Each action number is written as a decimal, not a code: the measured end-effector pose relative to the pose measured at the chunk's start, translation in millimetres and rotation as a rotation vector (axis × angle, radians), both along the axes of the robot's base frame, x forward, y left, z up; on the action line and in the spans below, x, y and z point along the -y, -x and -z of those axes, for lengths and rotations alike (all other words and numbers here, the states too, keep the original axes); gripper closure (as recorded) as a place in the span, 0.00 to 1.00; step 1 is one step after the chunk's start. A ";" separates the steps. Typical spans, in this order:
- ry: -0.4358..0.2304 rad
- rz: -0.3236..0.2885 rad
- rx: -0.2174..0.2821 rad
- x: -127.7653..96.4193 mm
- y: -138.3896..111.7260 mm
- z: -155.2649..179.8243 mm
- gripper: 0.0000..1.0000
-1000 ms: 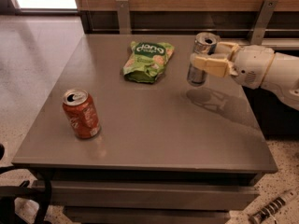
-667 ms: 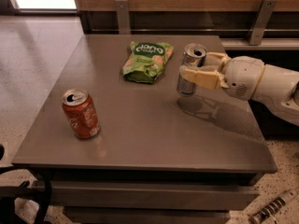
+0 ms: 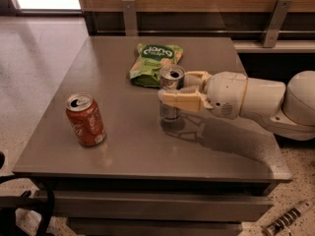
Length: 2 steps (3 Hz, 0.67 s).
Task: Move redbull can near coke can
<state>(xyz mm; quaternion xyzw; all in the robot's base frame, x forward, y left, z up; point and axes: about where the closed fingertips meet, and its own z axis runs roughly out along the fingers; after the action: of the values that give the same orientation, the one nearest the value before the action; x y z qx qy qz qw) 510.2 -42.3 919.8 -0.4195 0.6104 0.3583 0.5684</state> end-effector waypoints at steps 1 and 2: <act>0.018 -0.039 -0.022 -25.1 10.5 -1.9 1.00; 0.025 -0.113 0.002 -54.0 21.0 -7.6 1.00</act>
Offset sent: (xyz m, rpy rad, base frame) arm -0.0317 0.0815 0.0124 -0.0306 -0.0340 0.1916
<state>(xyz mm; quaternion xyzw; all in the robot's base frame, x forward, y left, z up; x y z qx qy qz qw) 489.3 11.7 927.4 -0.4607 0.5896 0.3817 0.5426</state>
